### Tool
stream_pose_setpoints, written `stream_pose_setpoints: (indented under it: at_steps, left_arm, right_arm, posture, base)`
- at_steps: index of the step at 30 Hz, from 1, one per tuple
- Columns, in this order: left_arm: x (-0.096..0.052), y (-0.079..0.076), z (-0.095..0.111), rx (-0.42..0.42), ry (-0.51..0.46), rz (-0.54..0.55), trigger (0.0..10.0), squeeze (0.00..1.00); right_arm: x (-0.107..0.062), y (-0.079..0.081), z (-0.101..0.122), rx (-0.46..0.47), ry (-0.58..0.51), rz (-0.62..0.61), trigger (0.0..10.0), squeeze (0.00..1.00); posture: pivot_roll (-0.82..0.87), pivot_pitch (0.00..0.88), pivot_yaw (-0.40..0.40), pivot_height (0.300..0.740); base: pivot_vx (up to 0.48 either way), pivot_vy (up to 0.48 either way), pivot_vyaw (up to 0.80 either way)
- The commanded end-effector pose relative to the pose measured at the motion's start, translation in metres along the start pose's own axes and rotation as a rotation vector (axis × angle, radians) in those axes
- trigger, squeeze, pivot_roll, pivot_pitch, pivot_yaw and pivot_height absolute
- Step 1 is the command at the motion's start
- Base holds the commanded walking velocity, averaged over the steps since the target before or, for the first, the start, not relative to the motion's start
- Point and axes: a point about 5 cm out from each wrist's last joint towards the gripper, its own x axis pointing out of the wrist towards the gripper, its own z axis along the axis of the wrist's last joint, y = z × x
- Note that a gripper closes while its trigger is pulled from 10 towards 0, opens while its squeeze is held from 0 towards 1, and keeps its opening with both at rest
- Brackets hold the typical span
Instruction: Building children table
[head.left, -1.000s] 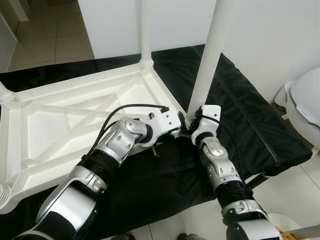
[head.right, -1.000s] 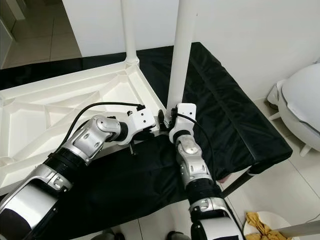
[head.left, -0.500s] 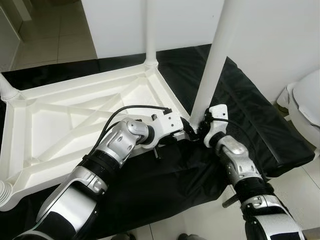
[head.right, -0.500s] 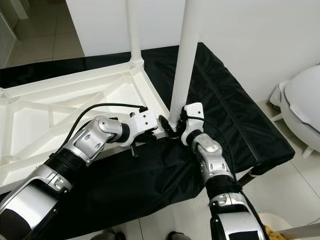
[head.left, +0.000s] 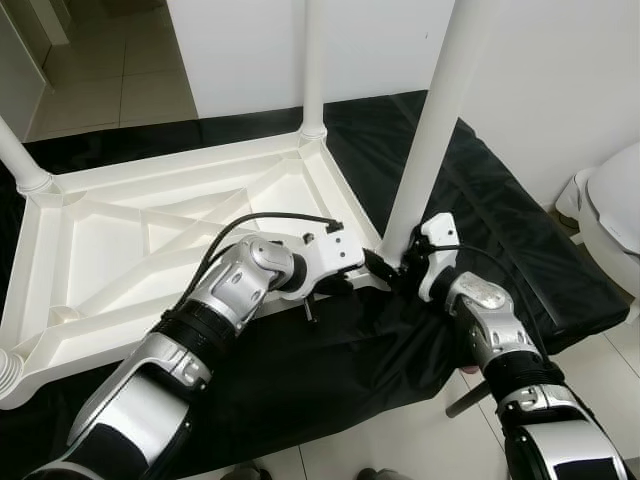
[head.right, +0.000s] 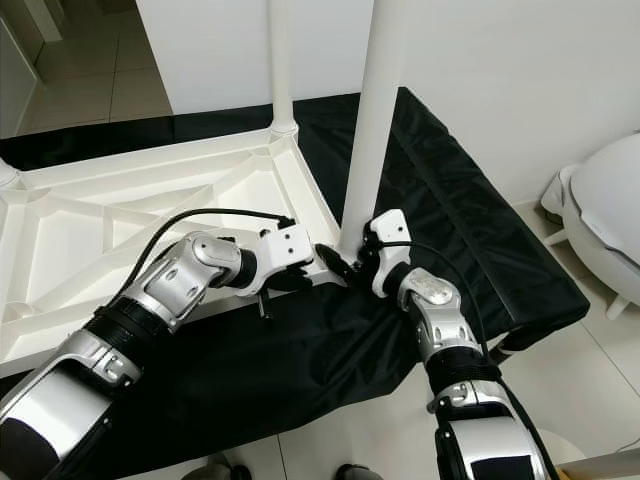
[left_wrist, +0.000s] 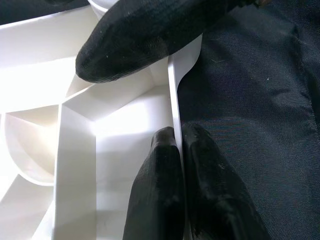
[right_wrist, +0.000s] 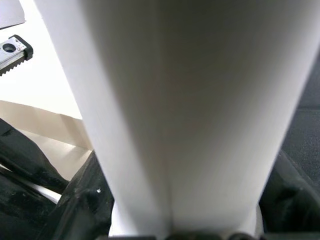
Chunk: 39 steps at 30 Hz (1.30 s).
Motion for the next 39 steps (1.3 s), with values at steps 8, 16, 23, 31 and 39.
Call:
stream_pose_setpoints:
  at_steps: [8,16,23,31,39]
  left_arm:
    - [-0.005,0.002,-0.005,0.02,0.028,-0.004,10.0,0.0]
    - [-0.006,0.004,-0.004,0.016,0.023,0.005,10.0,0.0]
    - [-0.006,0.004,-0.005,0.012,0.025,0.006,10.0,0.0]
    - [-0.006,0.005,-0.005,0.015,0.027,0.007,10.0,0.0]
    - [-0.007,0.005,-0.006,0.016,0.027,0.011,10.0,0.0]
  right_arm:
    - [-0.01,-0.012,-0.008,0.079,0.015,-0.083,0.0,0.0]
    - [-0.008,-0.014,-0.018,0.116,0.066,-0.276,0.0,0.0]
    - [0.001,-0.01,-0.019,0.22,0.054,-0.482,0.0,0.0]
    - [0.01,0.002,-0.013,0.207,0.03,-0.673,0.0,0.0]
    - [0.009,0.012,-0.012,0.214,0.054,-0.959,0.0,0.0]
  posture:
    - [-0.06,0.062,0.047,0.74]
    - [-0.06,0.07,0.044,0.74]
    - [-0.06,0.073,0.047,0.74]
    - [-0.06,0.073,0.046,0.74]
    - [-0.06,0.073,0.042,0.74]
  base:
    - [0.0,0.0,0.0]
    - [0.0,0.0,0.0]
    - [0.0,0.0,0.0]
    - [0.0,0.0,0.0]
    - [0.0,0.0,0.0]
